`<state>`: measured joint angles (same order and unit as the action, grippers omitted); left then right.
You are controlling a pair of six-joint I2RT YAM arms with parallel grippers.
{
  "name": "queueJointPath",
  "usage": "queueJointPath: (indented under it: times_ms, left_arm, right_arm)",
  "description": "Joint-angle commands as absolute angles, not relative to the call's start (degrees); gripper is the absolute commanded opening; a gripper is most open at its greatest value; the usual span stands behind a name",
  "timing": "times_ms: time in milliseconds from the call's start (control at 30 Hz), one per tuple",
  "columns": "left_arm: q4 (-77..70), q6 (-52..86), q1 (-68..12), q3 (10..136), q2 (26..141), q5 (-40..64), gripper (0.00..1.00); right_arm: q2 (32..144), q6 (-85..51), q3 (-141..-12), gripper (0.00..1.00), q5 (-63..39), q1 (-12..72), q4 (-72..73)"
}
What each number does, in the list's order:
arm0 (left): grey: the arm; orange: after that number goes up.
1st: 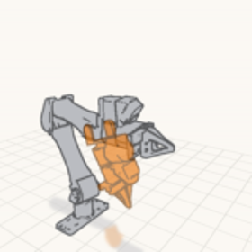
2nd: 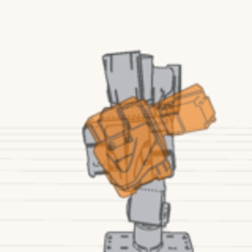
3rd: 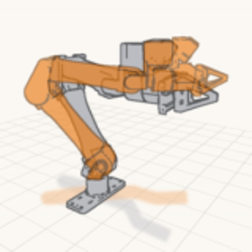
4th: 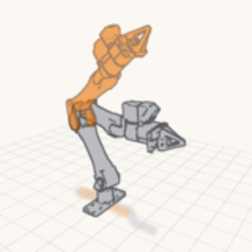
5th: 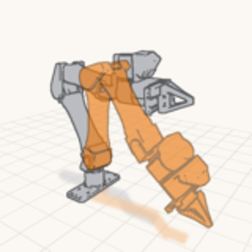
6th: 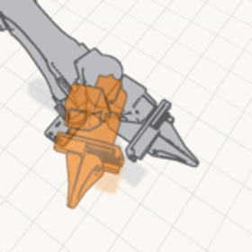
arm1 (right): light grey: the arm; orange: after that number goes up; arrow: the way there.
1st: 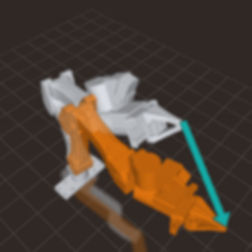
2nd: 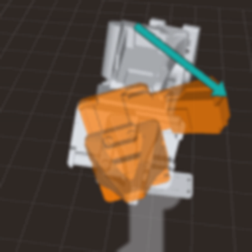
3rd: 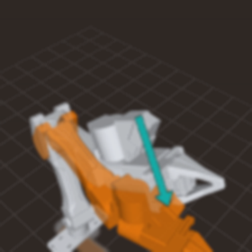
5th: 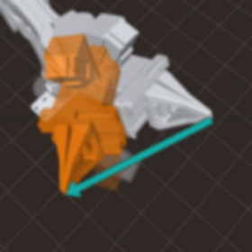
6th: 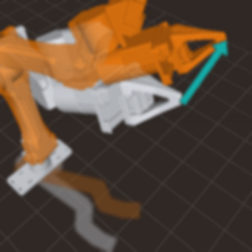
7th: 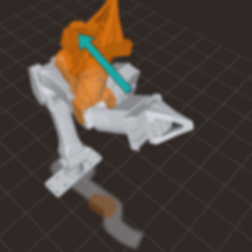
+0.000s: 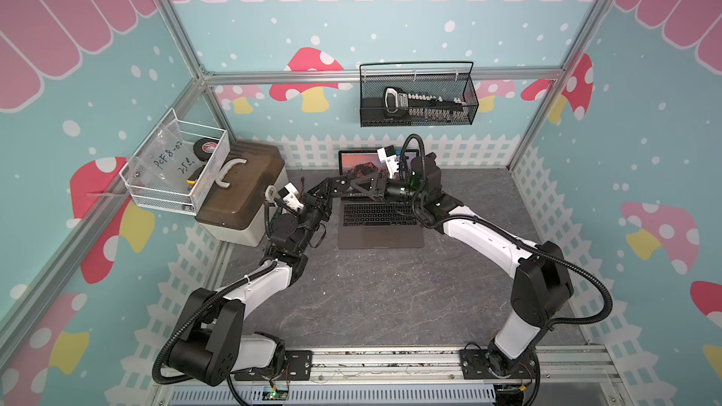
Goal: Insert the wireless mouse receiver into the laptop
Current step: Close the lid on the mouse.
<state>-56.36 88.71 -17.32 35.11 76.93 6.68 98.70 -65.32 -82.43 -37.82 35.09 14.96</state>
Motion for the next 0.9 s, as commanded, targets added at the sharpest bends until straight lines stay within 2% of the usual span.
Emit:
queueJointPath:
  times_ms: [0,567,867]
  left_arm:
    - [-60.29,89.82,-17.47,35.42,76.11,7.38,0.00]
    - [-60.86,90.00,-17.49,35.30,76.64,7.56,0.00]
    - [-60.52,89.82,-17.47,34.98,76.90,8.24,0.00]
  right_arm:
    - [97.84,-61.70,-83.95,0.24,-35.48,35.50,7.85]
    - [98.20,-54.08,-89.57,0.34,-31.42,36.43,-4.87]
    - [98.00,-51.89,-91.91,0.39,-31.20,36.65,-7.08]
